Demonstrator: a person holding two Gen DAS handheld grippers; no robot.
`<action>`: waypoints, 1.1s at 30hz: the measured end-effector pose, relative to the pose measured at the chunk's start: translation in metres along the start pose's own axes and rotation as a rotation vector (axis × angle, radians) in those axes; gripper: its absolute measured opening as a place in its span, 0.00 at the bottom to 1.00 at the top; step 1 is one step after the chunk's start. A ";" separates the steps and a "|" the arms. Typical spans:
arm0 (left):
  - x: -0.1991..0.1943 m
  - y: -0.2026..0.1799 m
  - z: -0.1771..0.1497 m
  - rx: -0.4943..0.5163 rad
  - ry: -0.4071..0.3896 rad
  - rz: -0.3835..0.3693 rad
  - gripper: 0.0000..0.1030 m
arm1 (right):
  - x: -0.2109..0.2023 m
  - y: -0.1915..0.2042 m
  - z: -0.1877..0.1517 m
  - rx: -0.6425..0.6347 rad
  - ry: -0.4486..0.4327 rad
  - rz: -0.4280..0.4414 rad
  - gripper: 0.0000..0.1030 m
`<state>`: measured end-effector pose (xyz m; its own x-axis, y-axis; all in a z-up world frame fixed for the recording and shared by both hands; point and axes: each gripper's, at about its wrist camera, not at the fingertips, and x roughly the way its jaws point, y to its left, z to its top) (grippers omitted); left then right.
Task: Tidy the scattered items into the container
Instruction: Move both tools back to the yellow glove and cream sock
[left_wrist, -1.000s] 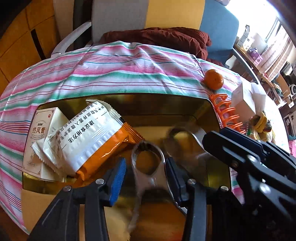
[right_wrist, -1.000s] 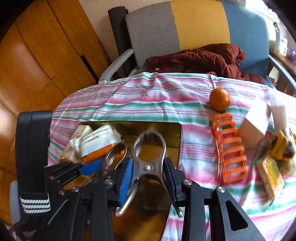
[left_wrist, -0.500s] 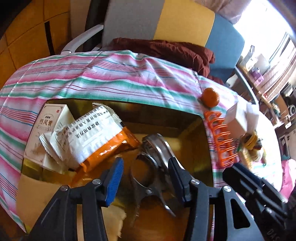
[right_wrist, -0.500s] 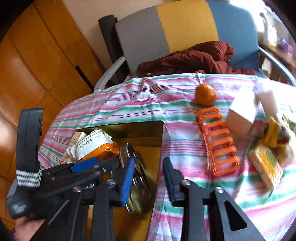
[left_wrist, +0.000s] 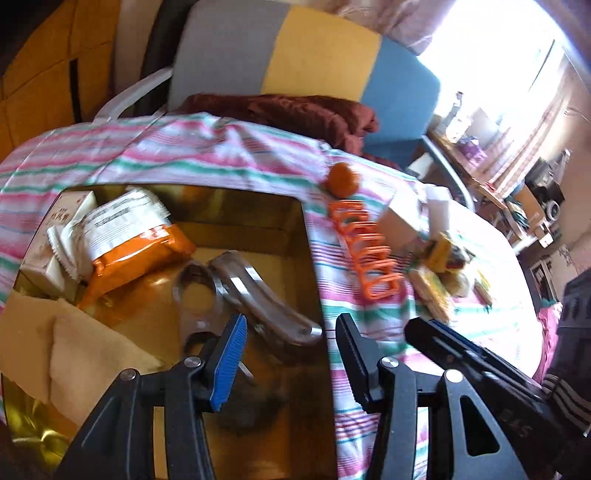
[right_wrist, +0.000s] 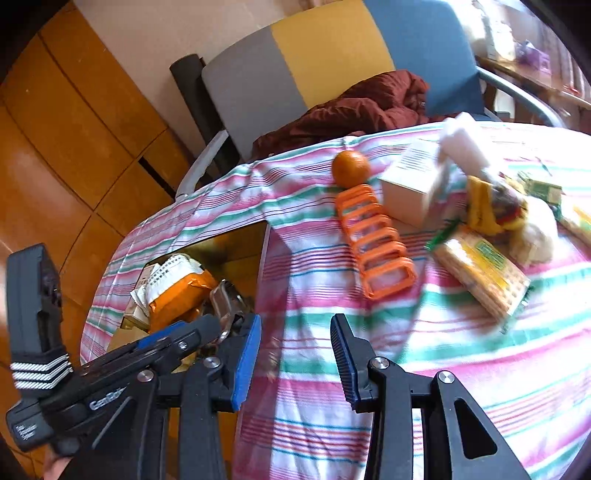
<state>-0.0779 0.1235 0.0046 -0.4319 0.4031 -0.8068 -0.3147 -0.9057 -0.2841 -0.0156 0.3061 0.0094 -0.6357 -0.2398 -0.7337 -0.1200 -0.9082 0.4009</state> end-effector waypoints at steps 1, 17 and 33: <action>-0.001 -0.005 -0.002 0.017 -0.005 0.000 0.49 | -0.003 -0.005 -0.003 0.002 -0.006 -0.008 0.39; 0.012 -0.088 -0.045 0.251 0.057 -0.154 0.49 | -0.042 -0.137 0.000 0.181 -0.101 -0.186 0.46; 0.037 -0.109 -0.064 0.335 0.156 -0.127 0.49 | -0.018 -0.175 0.089 0.199 -0.137 -0.203 0.82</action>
<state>-0.0055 0.2286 -0.0274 -0.2465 0.4614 -0.8523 -0.6268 -0.7466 -0.2229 -0.0512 0.5003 0.0011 -0.6790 0.0002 -0.7342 -0.3928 -0.8449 0.3631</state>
